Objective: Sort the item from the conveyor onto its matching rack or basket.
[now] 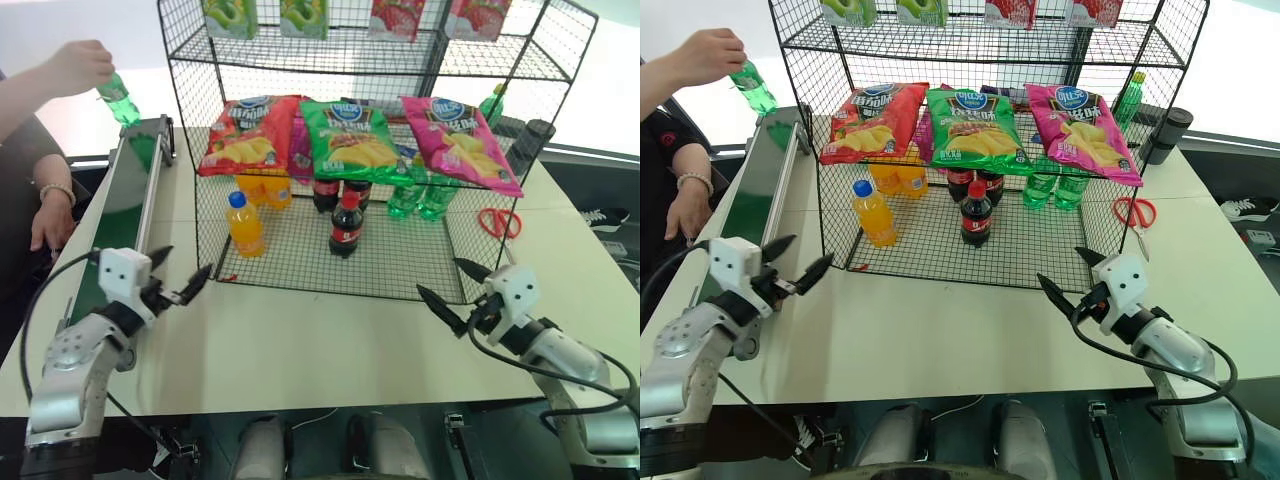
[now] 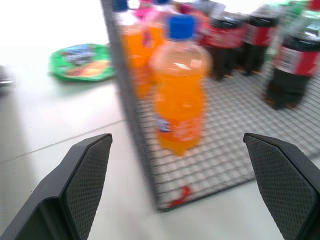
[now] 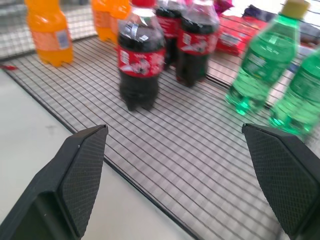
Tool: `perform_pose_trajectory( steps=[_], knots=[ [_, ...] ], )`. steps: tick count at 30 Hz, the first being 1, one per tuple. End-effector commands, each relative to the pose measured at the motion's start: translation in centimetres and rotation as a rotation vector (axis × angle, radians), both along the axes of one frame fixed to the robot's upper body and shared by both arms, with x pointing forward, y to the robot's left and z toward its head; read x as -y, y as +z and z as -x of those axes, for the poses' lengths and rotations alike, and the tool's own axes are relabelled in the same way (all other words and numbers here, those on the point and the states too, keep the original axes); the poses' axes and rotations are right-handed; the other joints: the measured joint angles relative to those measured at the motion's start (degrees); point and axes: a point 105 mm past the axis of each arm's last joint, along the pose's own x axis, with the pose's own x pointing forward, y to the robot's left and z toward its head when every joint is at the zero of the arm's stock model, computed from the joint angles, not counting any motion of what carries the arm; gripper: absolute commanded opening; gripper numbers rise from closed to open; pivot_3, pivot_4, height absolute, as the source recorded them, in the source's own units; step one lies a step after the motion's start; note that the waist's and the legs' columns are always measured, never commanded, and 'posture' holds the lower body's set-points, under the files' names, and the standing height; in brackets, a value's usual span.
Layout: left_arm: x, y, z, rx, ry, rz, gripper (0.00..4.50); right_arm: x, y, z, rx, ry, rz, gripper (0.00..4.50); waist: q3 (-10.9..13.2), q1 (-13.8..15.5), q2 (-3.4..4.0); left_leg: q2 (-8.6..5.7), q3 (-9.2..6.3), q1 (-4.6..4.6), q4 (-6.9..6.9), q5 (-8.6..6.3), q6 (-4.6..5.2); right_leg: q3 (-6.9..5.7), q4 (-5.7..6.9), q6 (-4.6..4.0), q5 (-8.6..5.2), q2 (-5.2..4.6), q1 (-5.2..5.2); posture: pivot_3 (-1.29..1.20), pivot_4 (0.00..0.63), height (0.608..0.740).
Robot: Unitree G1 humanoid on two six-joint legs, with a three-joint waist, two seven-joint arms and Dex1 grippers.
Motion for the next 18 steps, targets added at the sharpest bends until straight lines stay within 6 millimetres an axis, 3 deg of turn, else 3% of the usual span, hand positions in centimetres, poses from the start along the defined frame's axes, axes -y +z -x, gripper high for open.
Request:
perform_pose_trajectory(
  steps=[1, 3, 6, 12, 18],
  knots=[
    [-4.0, 1.5, 0.0, 0.085, 0.202, 0.074, 4.5, -1.7, 1.1, -0.1, 0.037, 0.062, -0.015, 4.47, 0.0, 0.0, -0.02, 0.0, 0.0, 0.0, 0.0, 0.0, 0.0, 0.0, 0.0, 0.0, 0.0, 0.0, 0.0, 0.0, 0.15, 0.735],
    [-5.9, 1.3, 0.2, 0.099, 0.301, 0.116, 4.5, -3.2, 1.5, 0.0, 0.049, 0.11, -0.026, 4.47, 0.0, 0.0, -0.08, -0.01, 0.0, -0.01, 0.0, 0.0, 0.0, -0.02, 0.0, 0.01, 0.01, -0.01, 0.0, 0.0, 0.15, 0.735],
    [-6.7, 1.1, 0.1, 0.103, 0.352, 0.125, 4.5, -5.1, 2.0, 0.1, 0.062, 0.158, -0.047, 4.47, 0.0, 0.0, -0.11, -0.01, 0.0, -0.01, 0.0, 0.0, 0.0, -0.04, 0.0, 0.01, 0.01, -0.01, 0.0, 0.0, 0.15, 0.735],
    [-6.9, 0.2, -0.8, 0.106, 0.426, 0.054, 4.5, -9.1, 1.5, 1.7, 0.044, 0.293, -0.058, 4.47, -0.1, 0.1, -0.2, -0.02, 0.0, -0.01, 0.0, 0.0, -0.01, -0.07, 0.0, 0.0, 0.01, -0.03, 0.01, 0.0, 0.15, 0.735],
    [-6.5, -0.4, -1.2, 0.096, 0.437, 0.06, 4.5, -10.2, 0.6, 2.5, 0.014, 0.33, -0.068, 4.47, -0.2, -0.1, -0.39, -0.03, 0.01, -0.01, 0.01, 0.0, -0.01, -0.06, 0.0, 0.0, 0.01, -0.07, 0.02, 0.0, 0.15, 0.735]
  ],
)
